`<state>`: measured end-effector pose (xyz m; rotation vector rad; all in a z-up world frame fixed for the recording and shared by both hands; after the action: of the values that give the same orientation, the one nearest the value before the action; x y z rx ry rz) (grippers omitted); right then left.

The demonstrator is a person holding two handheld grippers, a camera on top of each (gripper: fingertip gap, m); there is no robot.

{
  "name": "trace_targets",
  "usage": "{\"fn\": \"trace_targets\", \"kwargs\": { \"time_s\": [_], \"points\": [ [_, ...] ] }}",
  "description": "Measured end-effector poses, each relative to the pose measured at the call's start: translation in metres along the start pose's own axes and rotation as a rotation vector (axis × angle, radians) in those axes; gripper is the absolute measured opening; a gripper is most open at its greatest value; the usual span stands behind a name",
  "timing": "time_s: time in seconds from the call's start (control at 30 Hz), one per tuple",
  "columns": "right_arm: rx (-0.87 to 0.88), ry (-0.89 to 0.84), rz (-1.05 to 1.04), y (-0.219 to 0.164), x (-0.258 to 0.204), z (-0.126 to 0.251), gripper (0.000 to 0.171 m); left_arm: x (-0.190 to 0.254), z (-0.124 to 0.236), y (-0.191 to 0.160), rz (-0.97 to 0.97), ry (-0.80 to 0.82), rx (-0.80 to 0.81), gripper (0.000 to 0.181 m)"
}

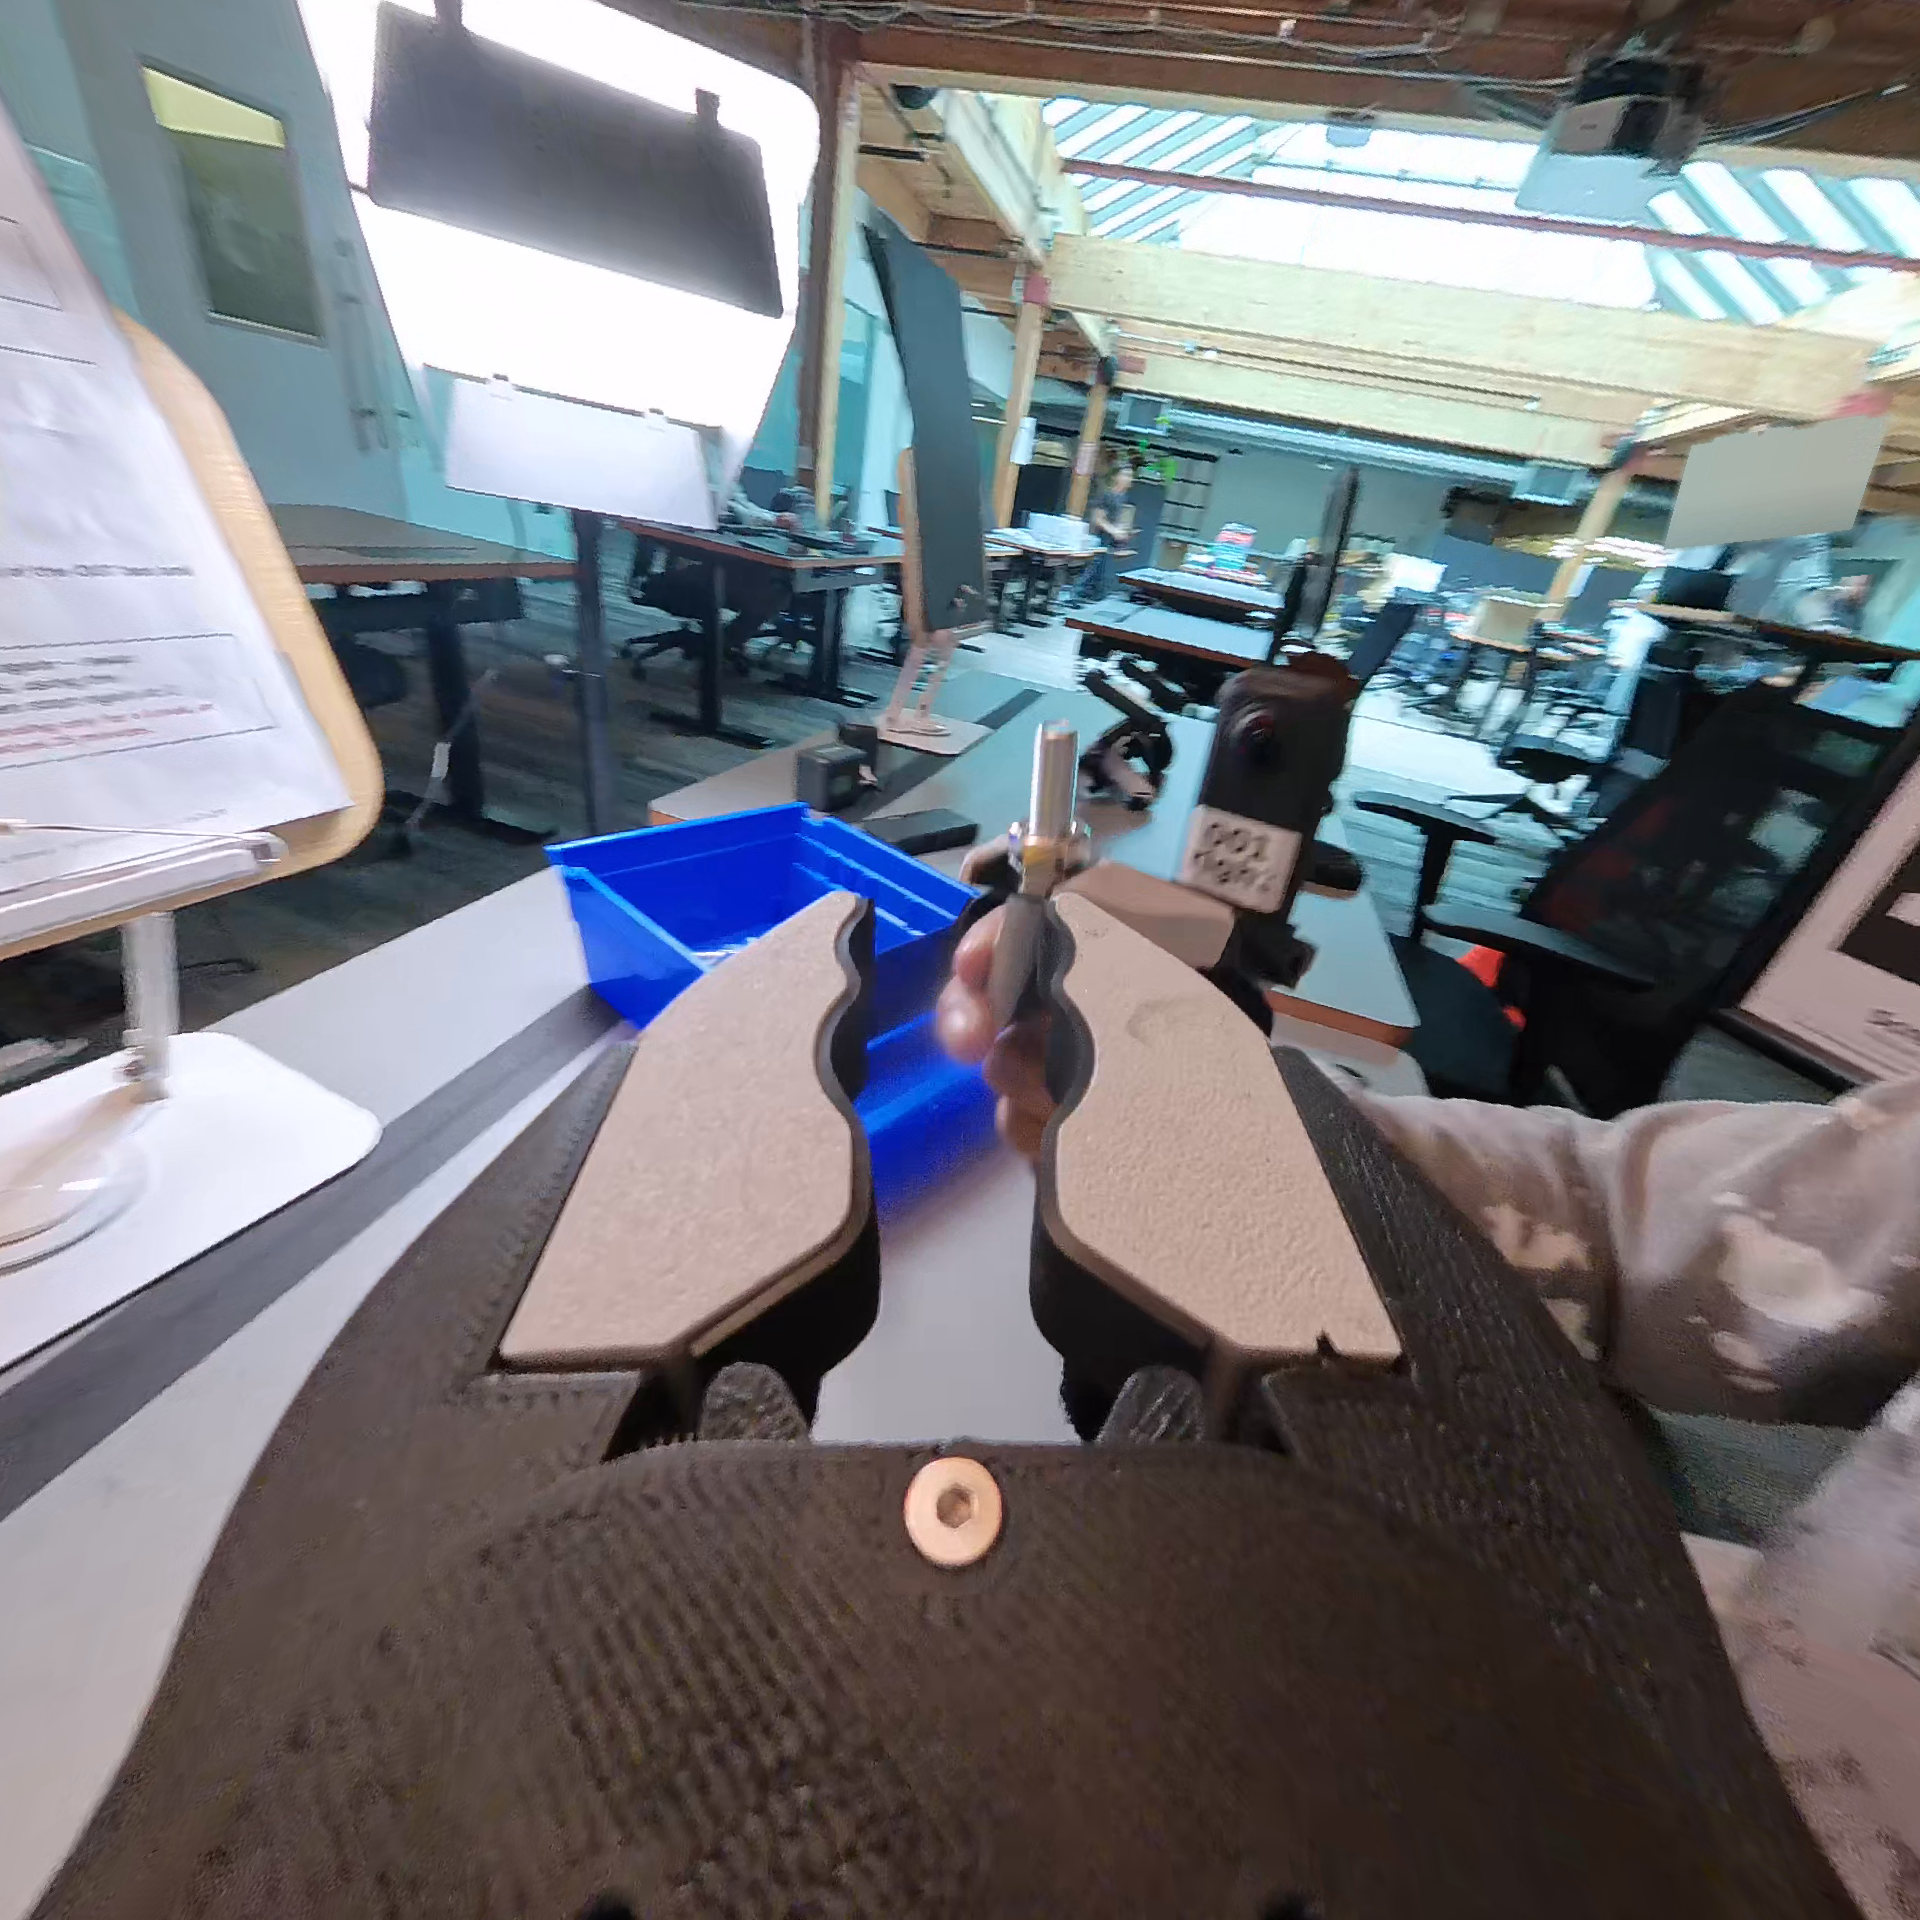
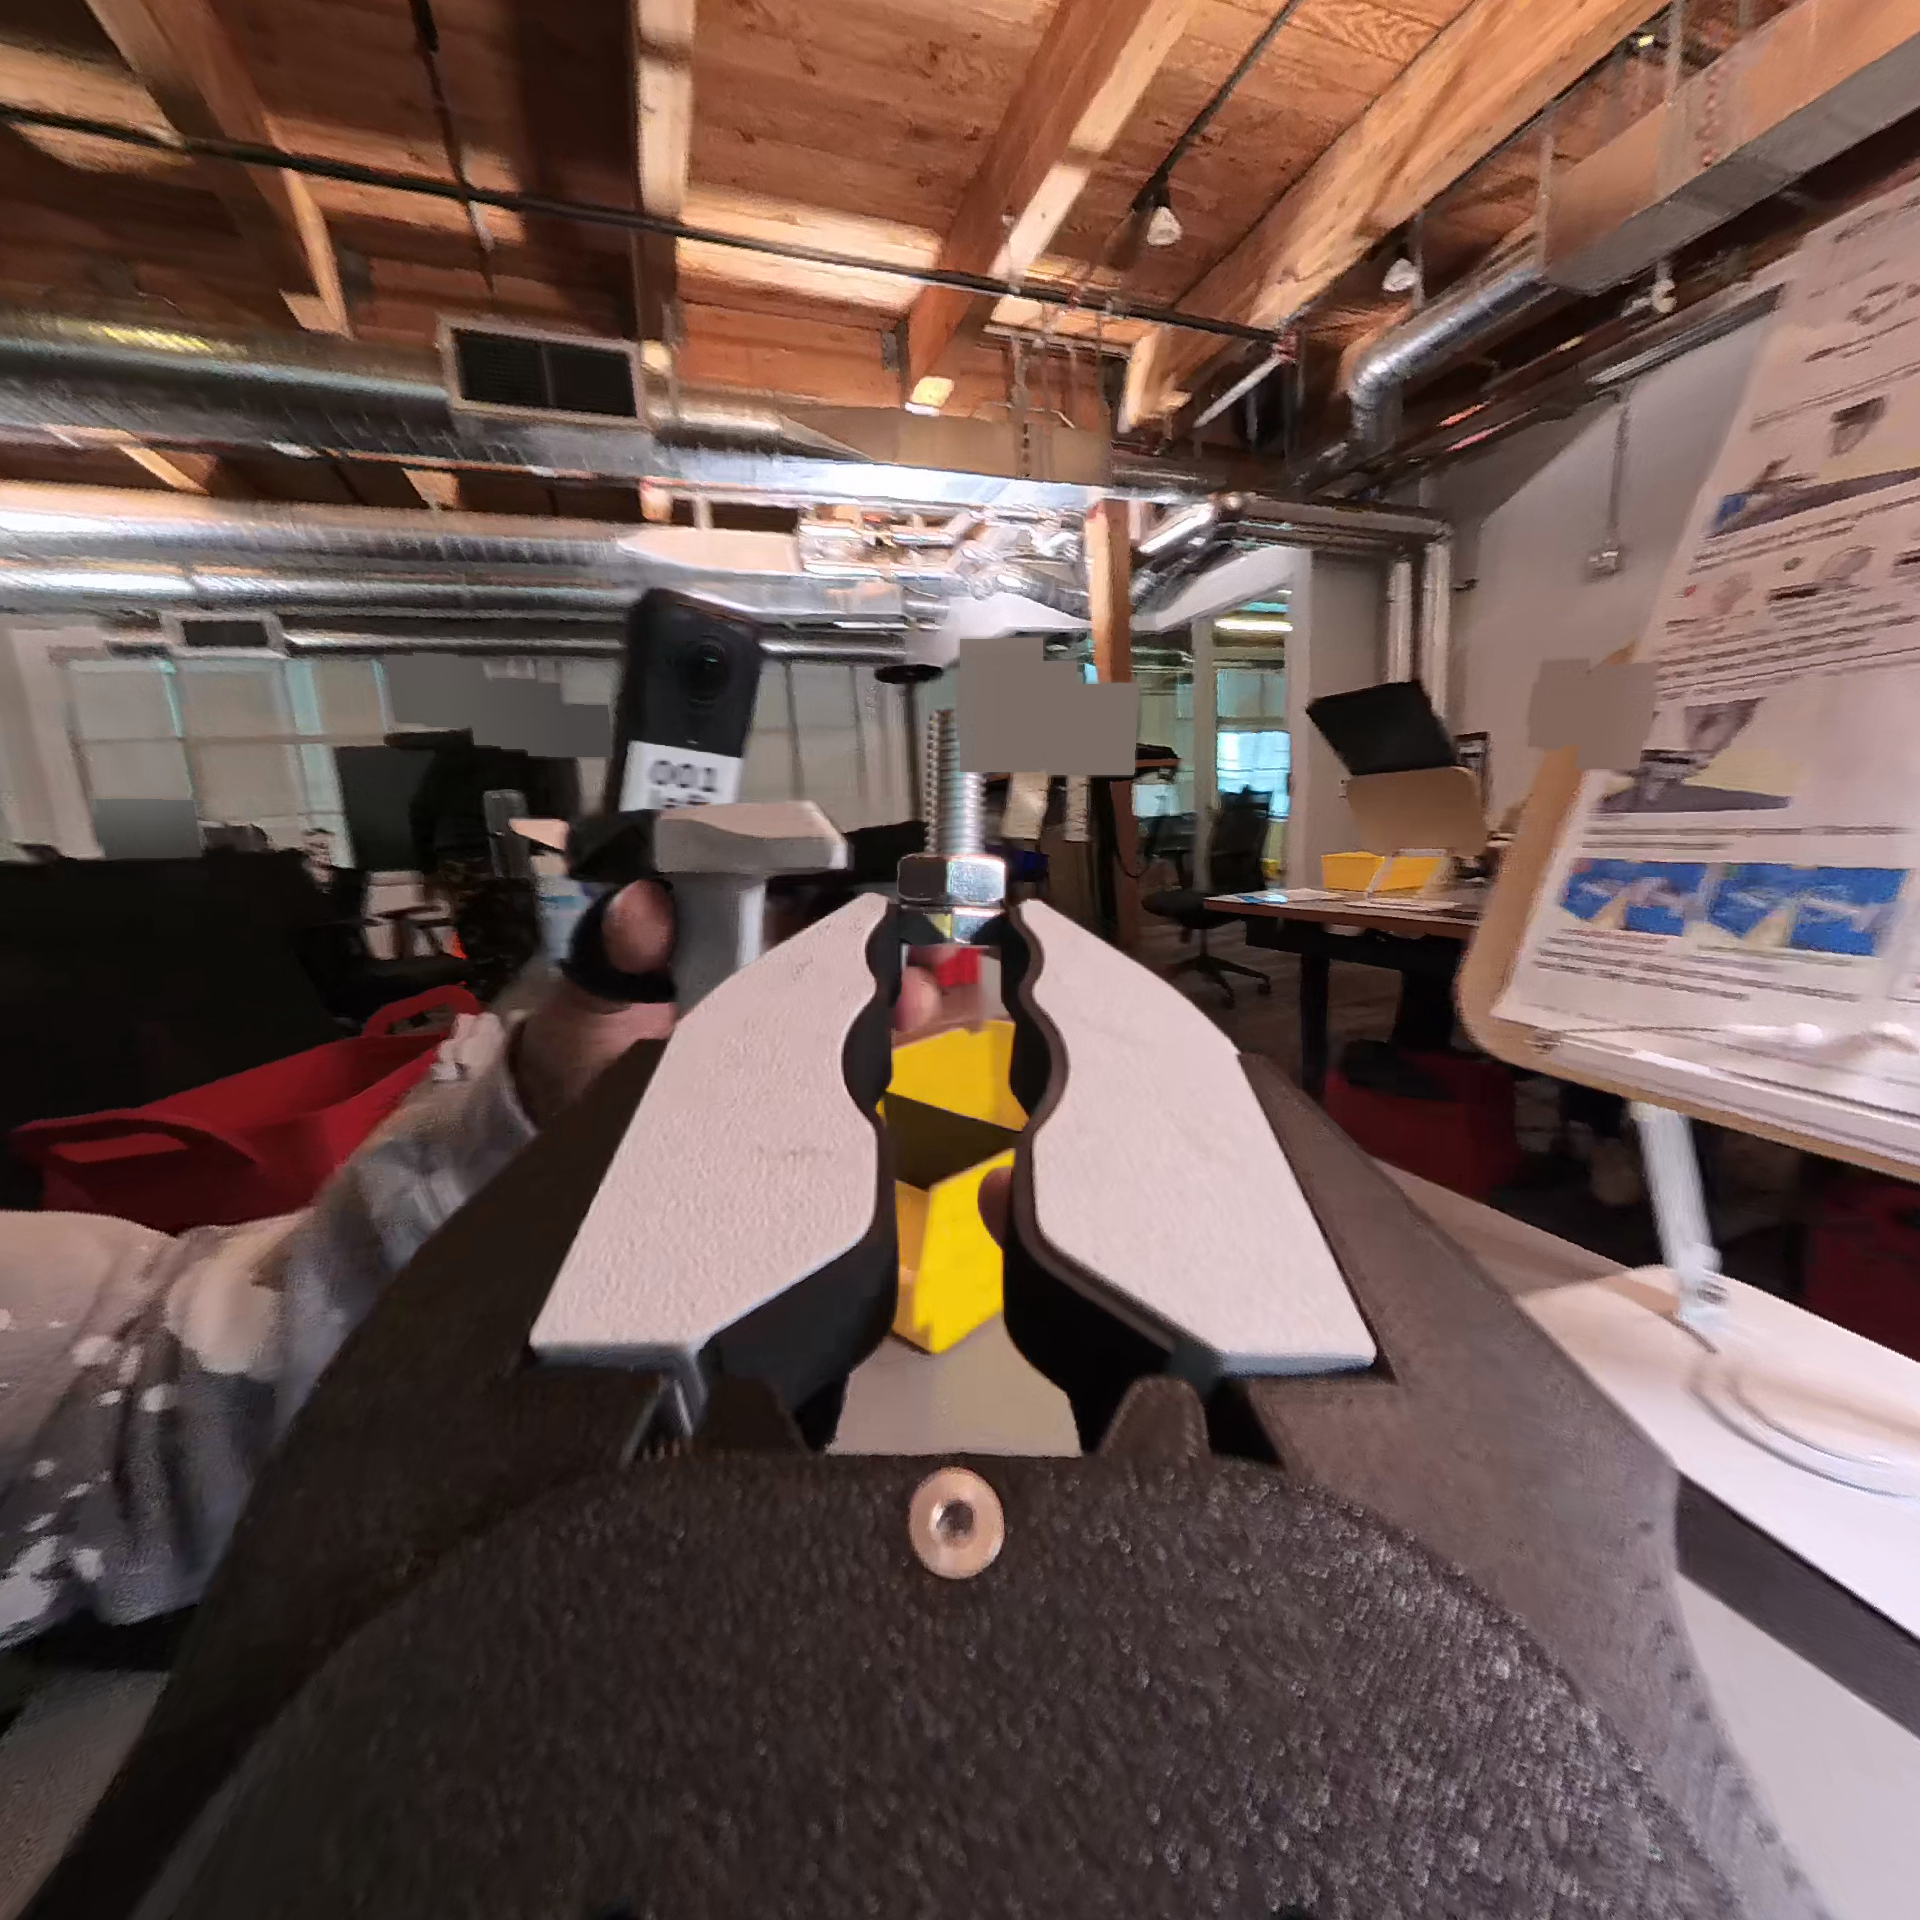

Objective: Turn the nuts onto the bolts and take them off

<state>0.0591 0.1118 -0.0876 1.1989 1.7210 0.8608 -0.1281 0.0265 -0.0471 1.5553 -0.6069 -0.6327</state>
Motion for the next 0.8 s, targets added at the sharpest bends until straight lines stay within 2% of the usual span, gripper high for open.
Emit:
{"fn": "trace_targets", "kwargs": {
  "time_s": [0.1, 0.23, 0.3, 0.37, 0.43, 0.53, 0.63, 0.8],
  "points": [
    [-0.039, -0.205, 0.096, 0.025, 0.019, 0.014, 0.018, -0.009, 0.003, -0.004, -0.034, 0.083, -0.028, 0.028],
    [-0.14, -0.588, 0.135, 0.064, 0.073, 0.047, 0.018, -0.019, 0.006, -0.008, -0.023, 0.134, -0.042, 0.027],
    [-0.279, -0.815, 0.142, 0.075, 0.114, 0.068, 0.018, -0.022, 0.008, -0.008, -0.017, 0.143, -0.039, 0.027],
    [-0.498, -1.064, 0.168, 0.076, 0.161, 0.091, 0.018, -0.024, 0.011, -0.007, -0.022, 0.159, -0.033, 0.025],
    [-0.716, -1.243, 0.102, 0.068, 0.203, 0.114, 0.018, -0.025, 0.015, -0.005, -0.029, 0.176, -0.026, 0.024],
    [-0.923, -1.394, -0.044, 0.047, 0.246, 0.141, 0.018, -0.028, 0.021, -0.003, -0.042, 0.21, -0.023, 0.023],
    [-1.106, -1.508, -0.103, 0.029, 0.269, 0.157, 0.018, -0.034, 0.026, -0.003, -0.05, 0.248, -0.038, 0.024],
    [-1.308, -1.606, -0.047, 0.022, 0.287, 0.155, 0.018, -0.041, 0.031, -0.005, -0.036, 0.276, -0.046, 0.024]
  ]
}}
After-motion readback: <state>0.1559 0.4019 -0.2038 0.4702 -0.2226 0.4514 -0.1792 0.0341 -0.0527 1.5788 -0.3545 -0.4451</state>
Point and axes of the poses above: each gripper's, where its closed fingertips meet, z back along the fingers, y out of its top, x = y × z across the jaws, the point moved 10 cm from there along z, back along the fingers, and after that the axes turned 12 degrees about -z, right-handed, at the moved point
